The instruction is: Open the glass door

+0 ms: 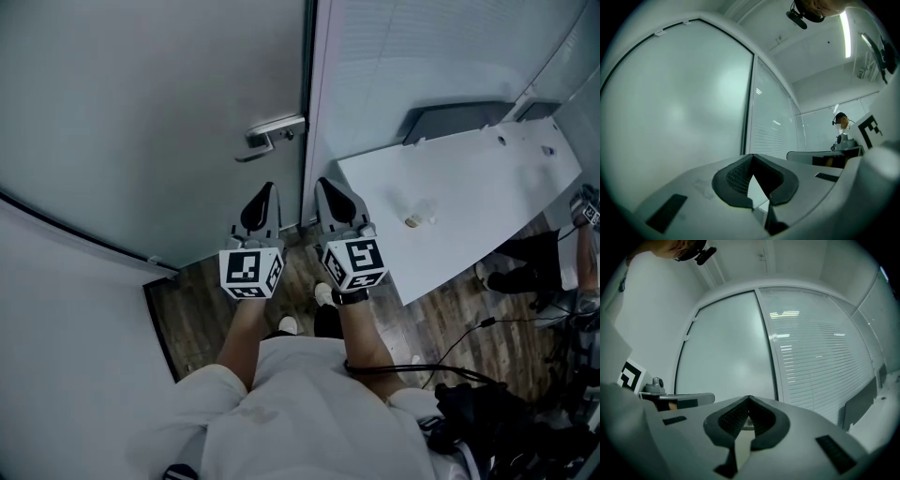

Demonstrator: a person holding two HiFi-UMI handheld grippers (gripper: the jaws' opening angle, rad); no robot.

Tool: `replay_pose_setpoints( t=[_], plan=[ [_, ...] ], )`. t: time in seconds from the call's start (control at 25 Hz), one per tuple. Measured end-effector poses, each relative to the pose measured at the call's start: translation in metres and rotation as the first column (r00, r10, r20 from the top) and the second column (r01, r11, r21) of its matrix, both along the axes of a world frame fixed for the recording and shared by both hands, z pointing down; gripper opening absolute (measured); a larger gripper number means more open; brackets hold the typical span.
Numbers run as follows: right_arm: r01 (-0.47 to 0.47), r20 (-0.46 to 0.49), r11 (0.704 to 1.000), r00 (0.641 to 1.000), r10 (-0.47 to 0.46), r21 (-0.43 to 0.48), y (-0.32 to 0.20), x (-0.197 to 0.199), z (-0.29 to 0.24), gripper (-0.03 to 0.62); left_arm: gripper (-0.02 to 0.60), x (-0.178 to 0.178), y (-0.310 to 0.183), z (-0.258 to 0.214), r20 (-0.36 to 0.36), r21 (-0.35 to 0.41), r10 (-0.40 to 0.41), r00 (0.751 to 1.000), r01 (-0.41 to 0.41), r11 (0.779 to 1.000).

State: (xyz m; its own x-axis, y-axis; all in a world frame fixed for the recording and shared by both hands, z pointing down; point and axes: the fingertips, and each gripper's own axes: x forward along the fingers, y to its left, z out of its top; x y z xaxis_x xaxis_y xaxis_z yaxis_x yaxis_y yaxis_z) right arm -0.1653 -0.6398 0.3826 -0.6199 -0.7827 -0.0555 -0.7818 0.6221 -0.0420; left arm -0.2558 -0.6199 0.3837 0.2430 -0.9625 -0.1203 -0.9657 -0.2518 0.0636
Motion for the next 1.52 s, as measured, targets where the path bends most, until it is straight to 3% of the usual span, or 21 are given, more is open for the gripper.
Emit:
replay_pose_setpoints(
  t=[0.28, 0.44, 0.72, 0.92, 1.12, 1.24, 1.36, 1.52],
  plan=[
    [0.013, -0.011, 1.0, 1.0, -0.013, -0.016, -0.055, 0.012, 0.009, 0.002, 0.002, -0.007, -0.057, 0.022, 0.051, -0.102, 0.013, 0.999, -0.008, 0.995],
    [0.011, -0.014, 1.0, 1.0, -0.011, -0.029, -0.074, 0.018, 0.014, 0.002, 0.002, -0.012, -0.086, 0.037, 0.132, -0.172, 0.061, 0.989, -0.038, 0.984],
    [0.009, -0.027, 0.999, 1.0, -0.01, -0.032, -0.09, 0.021, 0.015, 0.002, 0.002, -0.036, -0.119, 0.062, 0.28, -0.3, 0.127, 0.952, -0.039, 0.953],
    [-0.01, -0.037, 0.999, 0.999, 0.008, -0.042, -0.099, 0.03, 0.022, 0.002, 0.005, -0.05, -0.14, 0.083, 0.393, -0.381, 0.208, 0.896, -0.047, 0.923],
    [-0.021, -0.042, 0.998, 0.999, 0.019, -0.062, -0.101, 0.036, 0.03, 0.002, 0.043, -0.061, -0.156, 0.1, 0.491, -0.448, 0.291, 0.821, -0.048, 0.893],
    [-0.022, -0.048, 0.998, 0.999, 0.019, -0.065, -0.101, 0.037, 0.033, 0.002, 0.087, -0.064, -0.162, 0.124, 0.52, -0.52, 0.382, 0.764, -0.072, 0.851],
    [-0.018, -0.054, 0.998, 0.998, 0.015, -0.065, -0.099, 0.036, 0.035, 0.002, 0.115, -0.065, -0.163, 0.156, 0.554, -0.603, 0.486, 0.676, -0.077, 0.794],
    [-0.006, -0.06, 0.998, 0.998, 0.002, -0.066, -0.097, 0.03, 0.035, 0.002, 0.115, -0.067, -0.17, 0.183, 0.61, -0.664, 0.589, 0.53, -0.063, 0.745]
  ],
)
